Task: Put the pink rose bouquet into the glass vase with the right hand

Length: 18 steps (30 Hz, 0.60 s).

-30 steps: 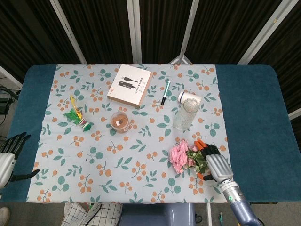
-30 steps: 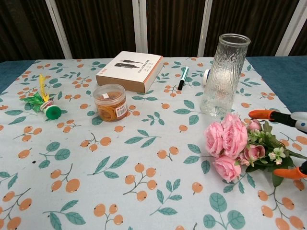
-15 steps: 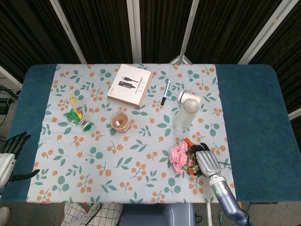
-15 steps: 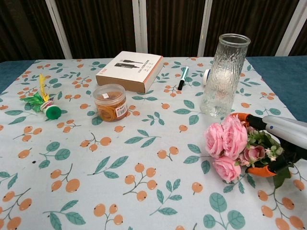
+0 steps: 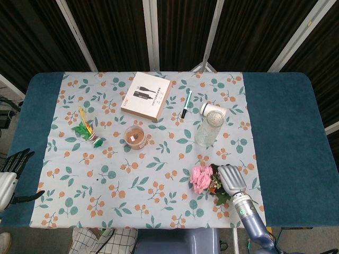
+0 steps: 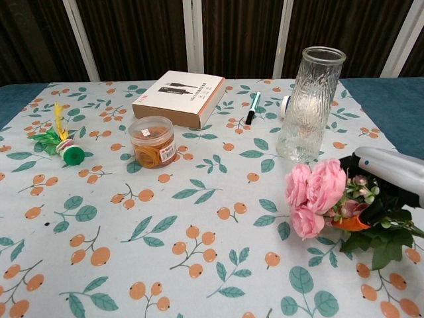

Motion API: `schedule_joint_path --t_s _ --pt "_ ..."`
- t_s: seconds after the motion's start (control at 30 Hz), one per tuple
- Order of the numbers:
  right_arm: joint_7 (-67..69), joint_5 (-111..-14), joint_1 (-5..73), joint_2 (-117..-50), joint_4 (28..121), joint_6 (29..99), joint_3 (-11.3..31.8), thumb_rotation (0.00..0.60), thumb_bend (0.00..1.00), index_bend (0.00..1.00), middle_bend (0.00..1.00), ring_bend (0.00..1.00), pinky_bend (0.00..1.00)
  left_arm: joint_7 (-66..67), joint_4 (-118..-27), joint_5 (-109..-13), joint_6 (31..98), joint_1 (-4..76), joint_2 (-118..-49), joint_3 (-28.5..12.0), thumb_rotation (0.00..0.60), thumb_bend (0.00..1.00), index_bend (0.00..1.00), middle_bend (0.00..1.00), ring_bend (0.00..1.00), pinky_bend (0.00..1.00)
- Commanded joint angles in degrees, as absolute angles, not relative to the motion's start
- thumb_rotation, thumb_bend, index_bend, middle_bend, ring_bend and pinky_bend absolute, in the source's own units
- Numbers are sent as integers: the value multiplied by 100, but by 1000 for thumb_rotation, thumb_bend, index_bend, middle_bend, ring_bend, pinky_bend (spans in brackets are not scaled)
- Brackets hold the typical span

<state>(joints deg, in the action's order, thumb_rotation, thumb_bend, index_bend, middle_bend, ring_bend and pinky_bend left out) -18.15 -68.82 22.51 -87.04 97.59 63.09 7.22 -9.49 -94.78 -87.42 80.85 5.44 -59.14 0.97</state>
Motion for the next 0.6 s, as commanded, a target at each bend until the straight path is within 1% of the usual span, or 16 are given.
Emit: schedule_joint_path --t_s 0.03,0.2,0.37,0.47,0.6 --pt "-1671 -6888 2275 -8326 10203 6495 1006 600 265 461 537 538 418 -954 -9483 -8742 8081 543 -5913 101 600 0 0 0 0 0" --pt "-1252 -6684 2290 -7821 10750 6725 1575 600 265 460 537 538 419 -957 -9499 -8729 8073 543 -5910 100 600 0 0 0 0 0" --pt "-507 -6373 2293 -7454 11065 7126 2459 600 266 461 537 538 419 -957 -9518 -8722 8071 541 -5907 101 600 0 0 0 0 0" --pt "197 -6549 2357 -7478 10853 7603 3110 600 266 461 537 538 418 -983 -9515 -8739 8103 540 -5926 87 600 0 0 0 0 0" --pt "805 -6589 2578 -7640 10511 7905 3639 600 266 459 537 537 418 -1010 -9481 -8785 8159 533 -5956 79 600 0 0 0 0 0"
